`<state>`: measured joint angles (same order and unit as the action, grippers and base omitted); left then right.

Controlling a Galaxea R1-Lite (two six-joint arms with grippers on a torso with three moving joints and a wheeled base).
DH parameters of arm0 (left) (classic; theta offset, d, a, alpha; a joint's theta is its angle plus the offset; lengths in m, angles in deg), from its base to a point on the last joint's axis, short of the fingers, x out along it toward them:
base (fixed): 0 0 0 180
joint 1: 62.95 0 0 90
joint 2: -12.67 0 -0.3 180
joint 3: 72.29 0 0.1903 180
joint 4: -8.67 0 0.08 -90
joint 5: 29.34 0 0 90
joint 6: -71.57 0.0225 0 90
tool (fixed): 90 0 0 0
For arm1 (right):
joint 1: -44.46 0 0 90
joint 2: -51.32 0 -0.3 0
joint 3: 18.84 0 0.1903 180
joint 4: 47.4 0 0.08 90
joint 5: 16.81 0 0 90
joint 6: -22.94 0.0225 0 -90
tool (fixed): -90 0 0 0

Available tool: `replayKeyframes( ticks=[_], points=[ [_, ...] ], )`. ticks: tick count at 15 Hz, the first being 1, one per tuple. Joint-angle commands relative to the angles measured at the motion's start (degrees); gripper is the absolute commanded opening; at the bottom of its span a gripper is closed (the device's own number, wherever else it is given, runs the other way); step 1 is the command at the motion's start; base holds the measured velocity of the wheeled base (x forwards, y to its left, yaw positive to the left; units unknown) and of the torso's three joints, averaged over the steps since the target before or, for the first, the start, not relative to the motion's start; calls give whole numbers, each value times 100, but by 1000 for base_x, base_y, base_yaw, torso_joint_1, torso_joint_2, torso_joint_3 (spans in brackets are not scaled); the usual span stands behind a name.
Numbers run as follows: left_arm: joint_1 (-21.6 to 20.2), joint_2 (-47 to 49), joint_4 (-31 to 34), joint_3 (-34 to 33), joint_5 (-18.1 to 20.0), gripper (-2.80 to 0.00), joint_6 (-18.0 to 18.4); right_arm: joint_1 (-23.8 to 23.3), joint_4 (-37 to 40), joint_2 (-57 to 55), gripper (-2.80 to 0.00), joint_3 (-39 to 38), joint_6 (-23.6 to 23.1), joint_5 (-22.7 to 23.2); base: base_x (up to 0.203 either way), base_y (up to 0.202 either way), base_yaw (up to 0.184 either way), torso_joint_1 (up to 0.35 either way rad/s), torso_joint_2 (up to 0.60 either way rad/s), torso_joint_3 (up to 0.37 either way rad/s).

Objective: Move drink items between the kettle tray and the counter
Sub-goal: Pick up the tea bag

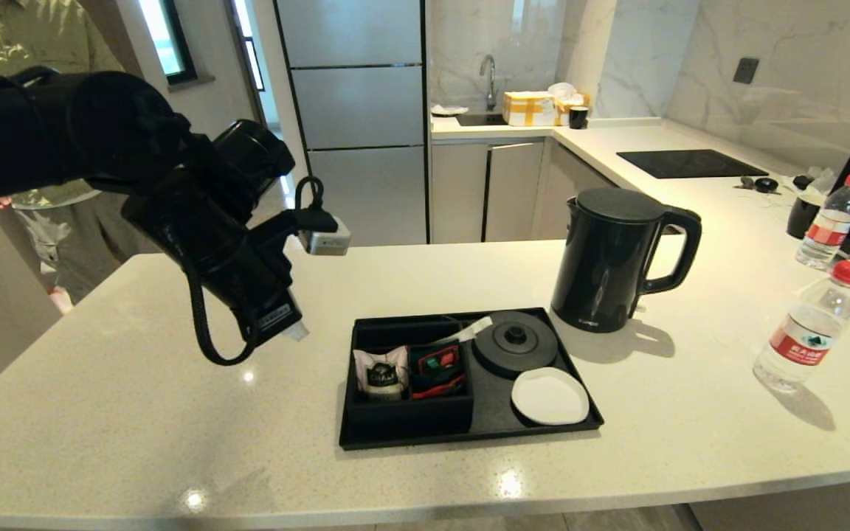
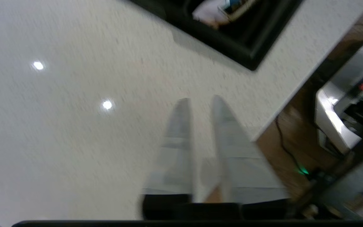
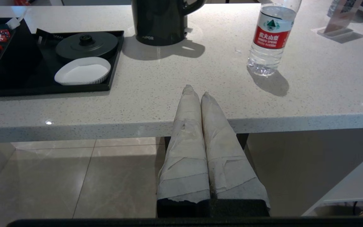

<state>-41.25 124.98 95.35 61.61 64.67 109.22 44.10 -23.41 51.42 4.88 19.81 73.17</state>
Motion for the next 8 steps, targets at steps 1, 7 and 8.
replayKeyframes(
  ticks=[1,7,8],
  points=[
    [84,231,-143,15,3,0,116,0,-1,-10,-280,0,-3,2,0,0,0,0,0,0],
    [767,936,-1539,43,270,0,737,0,-1,-10,-280,0,-3,2,0,0,0,0,0,0],
    [840,1006,-1656,46,271,0,983,0,-1,-10,-280,0,-3,2,0,0,0,0,0,0]
  ],
)
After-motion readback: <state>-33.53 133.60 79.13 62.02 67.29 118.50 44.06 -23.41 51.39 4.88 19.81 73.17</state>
